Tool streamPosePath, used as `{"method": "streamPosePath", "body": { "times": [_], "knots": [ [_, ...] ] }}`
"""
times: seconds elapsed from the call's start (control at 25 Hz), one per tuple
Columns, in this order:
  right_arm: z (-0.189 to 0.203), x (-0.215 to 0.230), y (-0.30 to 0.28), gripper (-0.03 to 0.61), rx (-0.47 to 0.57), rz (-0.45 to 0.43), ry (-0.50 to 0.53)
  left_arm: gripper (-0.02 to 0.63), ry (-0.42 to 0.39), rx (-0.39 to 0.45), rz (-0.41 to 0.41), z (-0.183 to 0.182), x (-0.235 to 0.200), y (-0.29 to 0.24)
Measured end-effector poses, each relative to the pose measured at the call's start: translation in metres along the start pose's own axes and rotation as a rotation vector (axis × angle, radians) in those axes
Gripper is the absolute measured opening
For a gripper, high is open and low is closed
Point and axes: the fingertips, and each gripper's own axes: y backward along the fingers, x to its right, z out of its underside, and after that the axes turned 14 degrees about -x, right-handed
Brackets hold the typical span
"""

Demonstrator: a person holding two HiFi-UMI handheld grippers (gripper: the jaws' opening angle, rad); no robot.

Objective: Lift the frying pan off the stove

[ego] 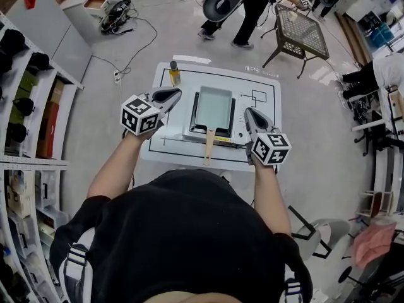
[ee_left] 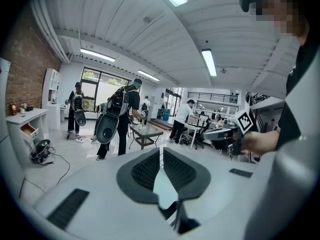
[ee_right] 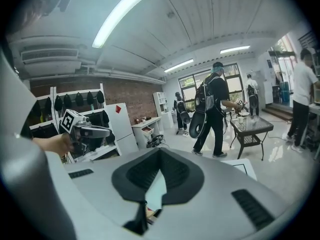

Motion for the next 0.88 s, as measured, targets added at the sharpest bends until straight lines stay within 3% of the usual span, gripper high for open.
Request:
{"method": "streamPosePath", "body": {
  "times": [0.88],
  "knots": [
    [-0.001,0.039,-0.003,0.006,-0.029,-0.106,0.04,0.029,0.085,-0.004,-0.1,0.002,0.026,-0.019]
  ]
}}
